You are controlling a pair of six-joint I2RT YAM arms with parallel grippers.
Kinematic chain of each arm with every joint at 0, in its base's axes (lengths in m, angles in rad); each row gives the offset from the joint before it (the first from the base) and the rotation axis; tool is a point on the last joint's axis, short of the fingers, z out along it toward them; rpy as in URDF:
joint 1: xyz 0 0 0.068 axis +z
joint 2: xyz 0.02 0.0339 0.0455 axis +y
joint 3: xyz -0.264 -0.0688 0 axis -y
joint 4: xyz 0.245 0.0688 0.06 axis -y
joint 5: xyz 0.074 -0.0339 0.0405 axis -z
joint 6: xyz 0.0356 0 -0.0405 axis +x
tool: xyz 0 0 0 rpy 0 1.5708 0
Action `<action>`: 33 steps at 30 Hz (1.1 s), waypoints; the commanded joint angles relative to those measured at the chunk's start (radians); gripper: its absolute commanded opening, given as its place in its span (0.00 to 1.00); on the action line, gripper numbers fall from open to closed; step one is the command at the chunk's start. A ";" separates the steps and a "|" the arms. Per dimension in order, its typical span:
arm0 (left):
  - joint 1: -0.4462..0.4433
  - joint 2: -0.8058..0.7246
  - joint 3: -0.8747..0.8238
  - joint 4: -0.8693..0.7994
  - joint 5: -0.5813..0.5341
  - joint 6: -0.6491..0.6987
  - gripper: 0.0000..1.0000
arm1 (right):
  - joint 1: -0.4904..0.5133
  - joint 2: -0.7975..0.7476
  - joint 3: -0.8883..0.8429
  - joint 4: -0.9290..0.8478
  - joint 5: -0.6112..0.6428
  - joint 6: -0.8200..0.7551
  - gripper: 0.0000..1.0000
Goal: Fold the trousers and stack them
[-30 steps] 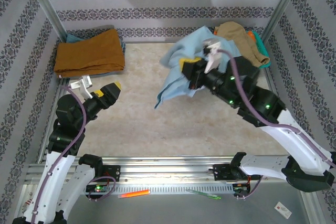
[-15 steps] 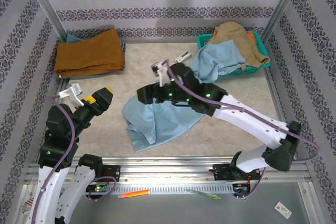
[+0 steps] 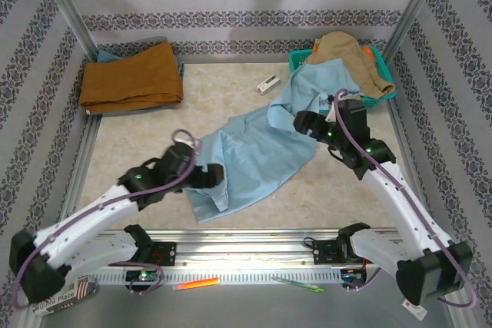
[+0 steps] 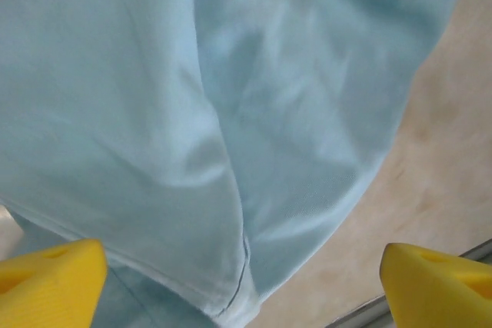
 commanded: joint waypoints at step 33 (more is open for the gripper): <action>0.251 -0.225 0.169 -0.266 -0.196 -0.009 0.00 | -0.161 -0.055 0.014 0.052 -0.135 -0.030 0.00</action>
